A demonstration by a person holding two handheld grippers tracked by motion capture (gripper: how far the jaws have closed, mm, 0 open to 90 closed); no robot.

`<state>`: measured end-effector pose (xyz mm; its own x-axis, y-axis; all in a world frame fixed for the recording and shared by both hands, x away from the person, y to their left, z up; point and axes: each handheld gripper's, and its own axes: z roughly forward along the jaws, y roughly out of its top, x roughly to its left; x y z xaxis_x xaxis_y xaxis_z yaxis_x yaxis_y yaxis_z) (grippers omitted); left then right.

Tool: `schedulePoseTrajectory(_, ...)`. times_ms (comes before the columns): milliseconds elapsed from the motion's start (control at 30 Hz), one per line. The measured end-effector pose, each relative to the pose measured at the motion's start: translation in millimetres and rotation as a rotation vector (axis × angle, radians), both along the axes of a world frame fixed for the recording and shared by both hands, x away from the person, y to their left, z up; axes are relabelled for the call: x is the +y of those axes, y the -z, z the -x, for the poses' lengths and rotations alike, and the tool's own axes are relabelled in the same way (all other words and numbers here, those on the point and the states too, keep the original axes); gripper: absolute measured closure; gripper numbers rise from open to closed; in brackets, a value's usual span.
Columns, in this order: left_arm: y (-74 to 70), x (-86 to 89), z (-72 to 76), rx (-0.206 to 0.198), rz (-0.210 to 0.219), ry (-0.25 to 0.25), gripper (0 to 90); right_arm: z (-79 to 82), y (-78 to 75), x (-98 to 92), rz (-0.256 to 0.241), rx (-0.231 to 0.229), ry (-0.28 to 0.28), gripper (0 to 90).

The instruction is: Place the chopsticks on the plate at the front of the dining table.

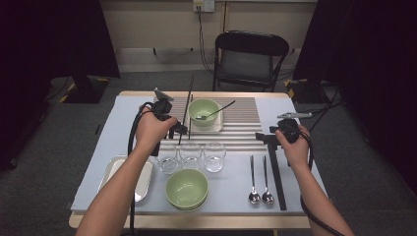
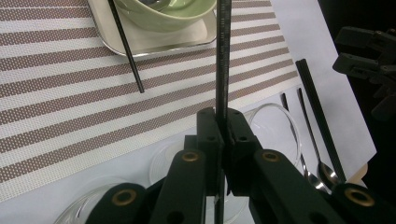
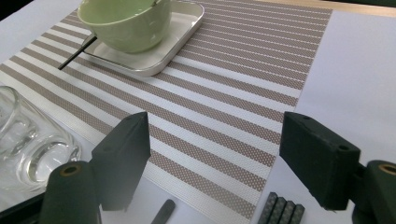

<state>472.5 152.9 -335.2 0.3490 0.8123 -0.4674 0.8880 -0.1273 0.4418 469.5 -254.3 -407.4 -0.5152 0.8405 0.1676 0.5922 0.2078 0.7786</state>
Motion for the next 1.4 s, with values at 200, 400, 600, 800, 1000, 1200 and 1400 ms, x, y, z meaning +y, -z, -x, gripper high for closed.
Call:
schedulePoseTrajectory(200, 0.5, -2.7, 0.0, 0.007, -0.005, -0.001, 86.6, 2.2, 5.9, -6.7, 0.004, 0.009, 0.007, 24.2)
schedulePoseTrajectory(400, 1.0, -3.8, -0.7, 0.013, 0.001, 0.003, 86.6, 3.5, 11.3, -12.1, 0.0, 0.012, 0.02, 24.2)
schedulePoseTrajectory(600, 1.4, -2.4, -1.5, 0.009, -0.002, -0.006, 86.6, 4.7, 14.2, -19.3, 0.005, 0.016, 0.03, 24.2)
schedulePoseTrajectory(800, 1.5, -2.7, -1.0, 0.005, -0.01, -0.012, 86.6, 6.8, 16.9, -25.8, 0.015, 0.009, 0.046, 24.2)
schedulePoseTrajectory(1000, 2.0, -2.5, -1.6, 0.006, -0.015, -0.001, 86.6, 8.6, 20.9, -32.0, 0.023, 0.01, 0.063, 24.3)
schedulePoseTrajectory(1200, 3.0, -2.1, -1.5, 0.005, -0.016, -0.014, 86.7, 10.1, 25.2, -39.4, 0.029, 0.02, 0.07, 24.2)
schedulePoseTrajectory(1400, 4.1, -1.5, -1.4, 0.002, -0.019, -0.007, 86.6, 13.2, 29.6, -46.6, 0.037, 0.026, 0.079, 24.3)
